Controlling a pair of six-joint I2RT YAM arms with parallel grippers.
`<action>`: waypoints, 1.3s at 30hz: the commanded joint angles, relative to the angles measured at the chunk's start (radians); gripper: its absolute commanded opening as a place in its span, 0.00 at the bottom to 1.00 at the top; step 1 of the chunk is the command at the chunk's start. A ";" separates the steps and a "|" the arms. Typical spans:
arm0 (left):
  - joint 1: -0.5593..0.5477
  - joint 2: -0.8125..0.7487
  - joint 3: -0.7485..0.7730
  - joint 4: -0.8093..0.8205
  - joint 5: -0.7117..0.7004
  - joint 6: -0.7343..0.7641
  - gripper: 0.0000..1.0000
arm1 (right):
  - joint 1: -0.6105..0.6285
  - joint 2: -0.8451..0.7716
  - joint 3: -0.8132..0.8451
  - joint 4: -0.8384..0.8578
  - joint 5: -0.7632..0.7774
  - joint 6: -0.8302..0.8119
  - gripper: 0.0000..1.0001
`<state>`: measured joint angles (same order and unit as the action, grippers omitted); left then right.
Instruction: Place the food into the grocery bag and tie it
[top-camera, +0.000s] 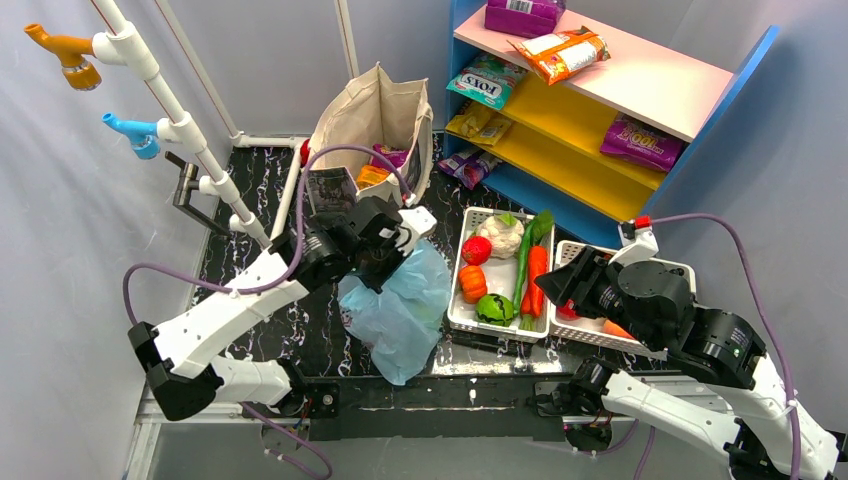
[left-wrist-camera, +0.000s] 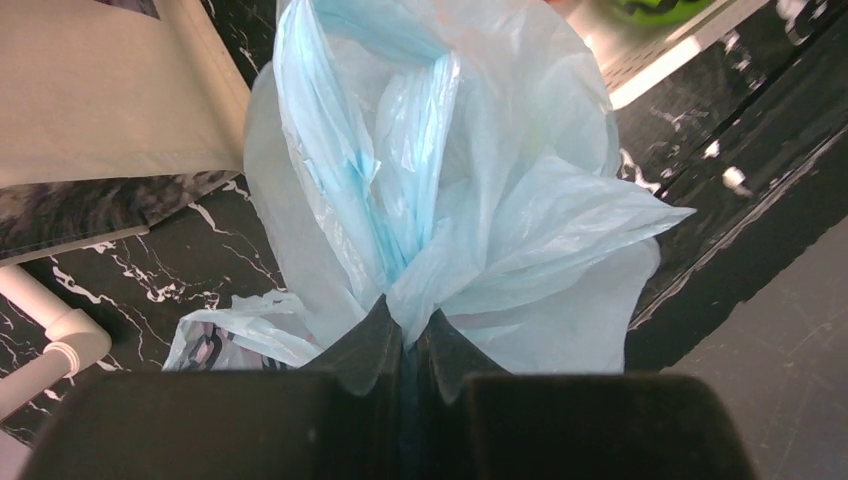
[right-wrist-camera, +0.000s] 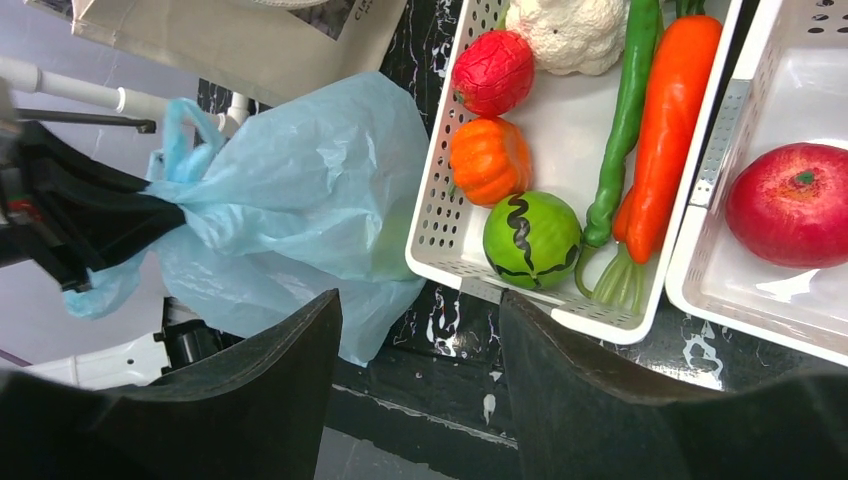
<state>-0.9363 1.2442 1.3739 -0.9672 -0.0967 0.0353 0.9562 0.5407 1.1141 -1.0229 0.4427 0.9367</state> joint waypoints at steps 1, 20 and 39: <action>-0.005 -0.071 0.113 -0.045 -0.023 -0.090 0.00 | 0.003 -0.007 -0.014 0.013 0.034 0.022 0.65; -0.003 -0.018 0.685 0.047 -0.059 0.080 0.00 | 0.003 0.032 -0.034 0.086 0.008 -0.004 0.63; 0.063 0.338 1.088 0.518 -0.180 0.484 0.00 | 0.002 0.092 -0.070 0.245 -0.028 -0.150 0.62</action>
<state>-0.9192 1.5078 2.3608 -0.5663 -0.2405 0.4435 0.9562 0.6201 1.0698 -0.8734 0.4179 0.8368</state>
